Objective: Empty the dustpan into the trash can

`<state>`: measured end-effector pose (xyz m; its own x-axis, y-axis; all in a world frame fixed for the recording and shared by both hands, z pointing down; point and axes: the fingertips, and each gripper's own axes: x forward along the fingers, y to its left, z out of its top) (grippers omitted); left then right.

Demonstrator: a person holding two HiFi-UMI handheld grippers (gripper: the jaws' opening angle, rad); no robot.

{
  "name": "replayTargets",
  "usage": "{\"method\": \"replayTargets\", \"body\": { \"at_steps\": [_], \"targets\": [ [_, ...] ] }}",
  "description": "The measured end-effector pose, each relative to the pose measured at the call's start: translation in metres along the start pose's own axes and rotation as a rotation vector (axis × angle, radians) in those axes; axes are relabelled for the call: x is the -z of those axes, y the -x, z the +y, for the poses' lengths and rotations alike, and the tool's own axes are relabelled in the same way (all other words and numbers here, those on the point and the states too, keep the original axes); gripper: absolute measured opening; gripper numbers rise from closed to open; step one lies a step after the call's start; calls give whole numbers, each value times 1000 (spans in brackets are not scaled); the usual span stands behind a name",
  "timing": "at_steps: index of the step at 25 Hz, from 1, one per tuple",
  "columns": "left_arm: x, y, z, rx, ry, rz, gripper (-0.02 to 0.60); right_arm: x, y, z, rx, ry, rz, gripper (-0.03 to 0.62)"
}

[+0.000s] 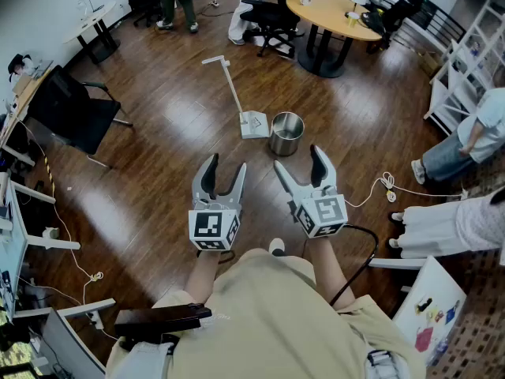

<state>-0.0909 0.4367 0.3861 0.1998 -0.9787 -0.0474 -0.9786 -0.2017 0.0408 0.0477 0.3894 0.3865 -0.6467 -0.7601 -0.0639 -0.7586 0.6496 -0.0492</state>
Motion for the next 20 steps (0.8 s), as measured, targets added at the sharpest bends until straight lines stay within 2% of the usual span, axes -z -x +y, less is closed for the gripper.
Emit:
{"method": "replayTargets", "body": {
  "at_steps": [9,14,17,20],
  "targets": [
    [10,-90,-30,10,9,34,236,2,-27,-72,-5,22,32,411],
    [-3,-127,-53,62,21,14,236,-7,-39,-106,-16,-90,14,411],
    [-5,-135,-48,35,-11,20,236,-10,-44,-111,-24,-133,-15,411],
    [-4,-143,-35,11,-14,27,236,-1,-52,-112,-33,-127,0,411]
  ]
}}
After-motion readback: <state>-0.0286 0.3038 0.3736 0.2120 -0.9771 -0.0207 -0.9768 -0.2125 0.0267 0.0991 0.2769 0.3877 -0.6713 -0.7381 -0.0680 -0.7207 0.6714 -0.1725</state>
